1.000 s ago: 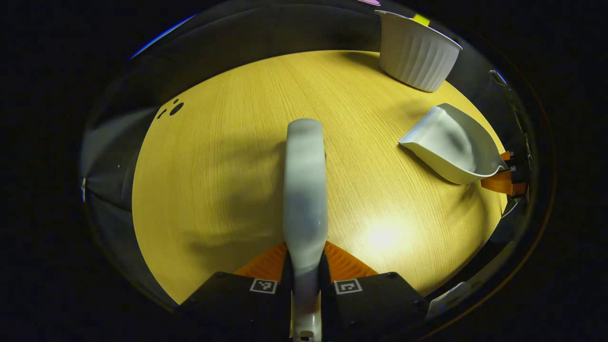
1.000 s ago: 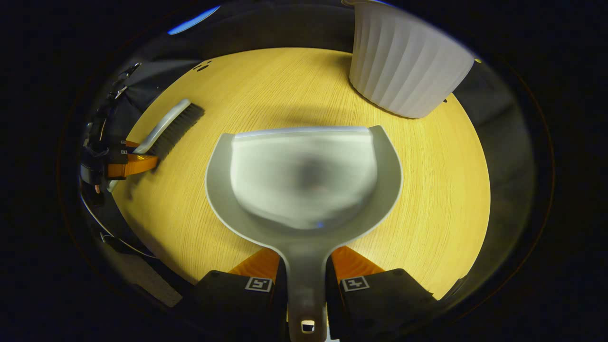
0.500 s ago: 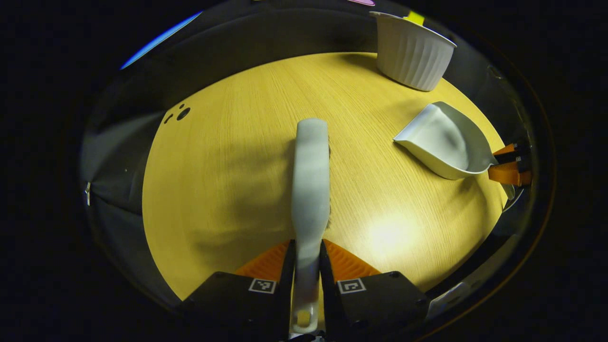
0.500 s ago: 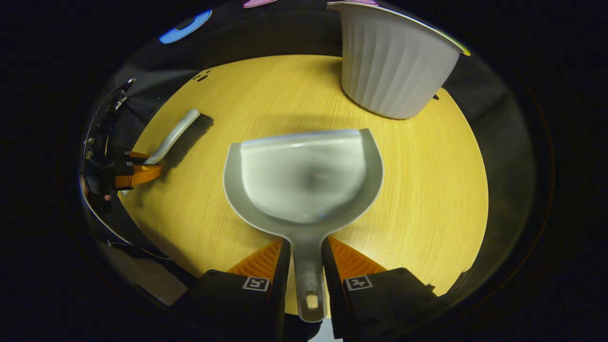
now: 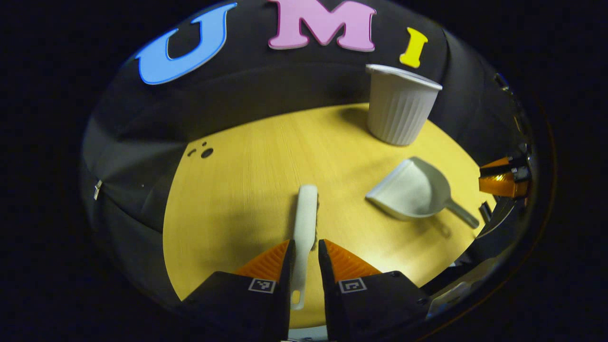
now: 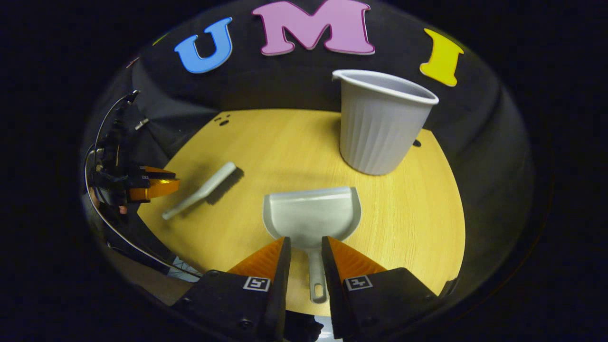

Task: Pick up the small broom and dustpan from the desktop, sweep the trash into the dustpan with the broom, and then empty the trash into the garbage bin.

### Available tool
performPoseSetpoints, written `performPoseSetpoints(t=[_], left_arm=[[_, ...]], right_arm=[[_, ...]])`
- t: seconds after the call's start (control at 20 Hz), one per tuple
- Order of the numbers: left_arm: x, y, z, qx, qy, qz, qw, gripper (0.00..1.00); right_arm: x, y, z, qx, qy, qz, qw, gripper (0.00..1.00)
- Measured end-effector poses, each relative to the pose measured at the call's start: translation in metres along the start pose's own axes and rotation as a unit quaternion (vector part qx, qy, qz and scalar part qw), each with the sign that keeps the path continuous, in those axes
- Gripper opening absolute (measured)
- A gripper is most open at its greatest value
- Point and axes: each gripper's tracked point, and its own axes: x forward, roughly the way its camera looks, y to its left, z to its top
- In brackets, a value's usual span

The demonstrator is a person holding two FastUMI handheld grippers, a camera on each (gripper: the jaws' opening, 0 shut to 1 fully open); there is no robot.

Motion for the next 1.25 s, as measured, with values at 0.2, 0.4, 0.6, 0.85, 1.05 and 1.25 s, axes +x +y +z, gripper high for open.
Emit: performPoseSetpoints(t=[0.2,0.4,0.6,0.85,1.05,1.25], left_arm=[[-0.035,-0.002,0.071,-0.031,-0.113,0.0,0.993,0.34],[-0.072,0.002,0.112,-0.011,-0.21,0.017,0.977,0.33],[-0.112,-0.013,0.134,-0.026,-0.28,0.001,0.96,0.35],[-0.119,-0.017,0.131,-0.019,-0.284,-0.002,0.959,0.36],[-0.12,-0.015,0.131,-0.022,-0.278,-0.004,0.96,0.36],[-0.115,-0.011,0.132,-0.026,-0.275,-0.01,0.961,0.36]], right_arm=[[-0.029,0.01,0.054,-0.007,-0.088,-0.007,0.996,0.41],[-0.06,0.026,0.099,-0.018,-0.163,-0.008,0.986,0.41],[-0.08,0.032,0.119,-0.039,-0.226,-0.029,0.973,0.41],[-0.091,0.047,0.116,-0.031,-0.235,-0.036,0.971,0.4],[-0.09,0.043,0.123,-0.026,-0.233,-0.042,0.971,0.39],[-0.091,0.036,0.131,-0.02,-0.239,-0.053,0.969,0.39]])
